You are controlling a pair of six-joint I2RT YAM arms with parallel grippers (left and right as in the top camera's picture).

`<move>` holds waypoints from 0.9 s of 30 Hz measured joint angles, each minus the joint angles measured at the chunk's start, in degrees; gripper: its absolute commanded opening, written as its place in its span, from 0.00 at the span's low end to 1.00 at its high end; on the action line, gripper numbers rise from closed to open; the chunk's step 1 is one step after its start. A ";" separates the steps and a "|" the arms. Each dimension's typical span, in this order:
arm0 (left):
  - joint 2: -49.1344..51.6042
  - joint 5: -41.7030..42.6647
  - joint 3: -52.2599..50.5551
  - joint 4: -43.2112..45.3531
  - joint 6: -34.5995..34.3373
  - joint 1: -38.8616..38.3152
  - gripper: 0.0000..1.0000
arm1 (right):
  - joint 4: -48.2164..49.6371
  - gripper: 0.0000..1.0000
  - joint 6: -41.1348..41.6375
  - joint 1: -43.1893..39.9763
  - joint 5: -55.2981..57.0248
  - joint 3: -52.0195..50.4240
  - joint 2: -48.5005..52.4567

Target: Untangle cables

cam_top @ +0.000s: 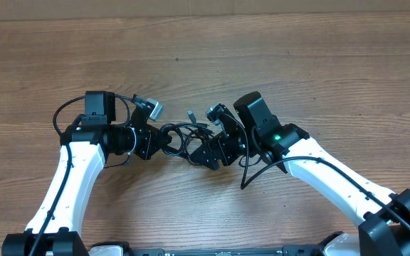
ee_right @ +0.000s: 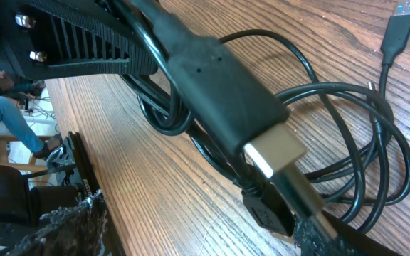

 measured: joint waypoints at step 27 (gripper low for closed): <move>0.00 -12.76 0.00 2.49 -52.06 -0.42 0.04 | 9.01 0.82 24.39 0.02 -7.19 0.00 0.00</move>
